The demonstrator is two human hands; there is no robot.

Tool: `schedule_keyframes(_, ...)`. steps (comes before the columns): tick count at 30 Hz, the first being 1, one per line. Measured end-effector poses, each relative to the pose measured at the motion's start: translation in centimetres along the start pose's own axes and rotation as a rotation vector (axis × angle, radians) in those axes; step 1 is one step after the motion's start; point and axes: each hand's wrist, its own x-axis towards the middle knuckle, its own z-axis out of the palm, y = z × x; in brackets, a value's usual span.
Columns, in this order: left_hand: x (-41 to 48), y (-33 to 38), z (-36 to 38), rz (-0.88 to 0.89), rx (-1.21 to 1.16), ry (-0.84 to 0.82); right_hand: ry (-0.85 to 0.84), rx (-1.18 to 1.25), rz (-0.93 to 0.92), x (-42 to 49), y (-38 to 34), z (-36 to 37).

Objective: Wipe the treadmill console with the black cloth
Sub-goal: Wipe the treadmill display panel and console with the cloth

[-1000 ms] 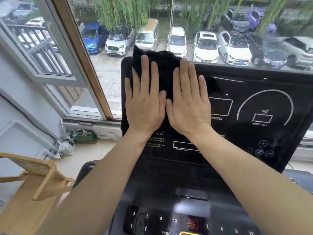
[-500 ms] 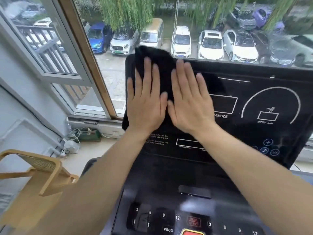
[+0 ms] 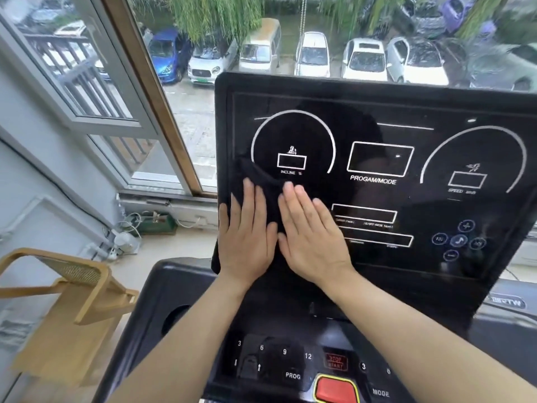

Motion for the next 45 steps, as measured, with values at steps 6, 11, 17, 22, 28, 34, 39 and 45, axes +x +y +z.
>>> schedule_keyframes(6, 2.0, 0.9, -1.5, 0.082, 0.062, -0.029, -0.003, -0.059, -0.031, 0.5, 1.9, -1.1)
schedule_keyframes(11, 13.3, 7.2, -4.8, 0.098, 0.006, 0.105, 0.040, -0.128, 0.179, 6.3, 11.1, -6.0)
schedule_keyframes(17, 13.5, 11.6, -3.6, 0.234, 0.062, 0.065, 0.084, -0.040, 0.373, 2.1, 13.5, -5.1)
schedule_keyframes(22, 5.1, 12.1, -0.1, 0.371, 0.072, -0.034, -0.009, -0.015, 0.326, -6.1, 10.5, -2.2)
schedule_keyframes(28, 2.4, 10.1, 1.2, 0.383, 0.096, -0.047, -0.046, -0.044, 0.069, -6.6, 10.3, -1.6)
schedule_keyframes(34, 12.6, 15.4, -2.9, 0.212, 0.055, 0.085, 0.087, -0.057, 0.226, 0.3, 18.0, -6.0)
schedule_keyframes(39, 12.0, 19.7, -2.0, 0.330, 0.051, 0.037, 0.102, 0.002, 0.448, -3.7, 20.0, -5.5)
schedule_keyframes(45, 2.8, 17.3, 1.6, 0.568, 0.072, -0.062, -0.135, -0.009, 0.498, -12.6, 13.3, -2.4)
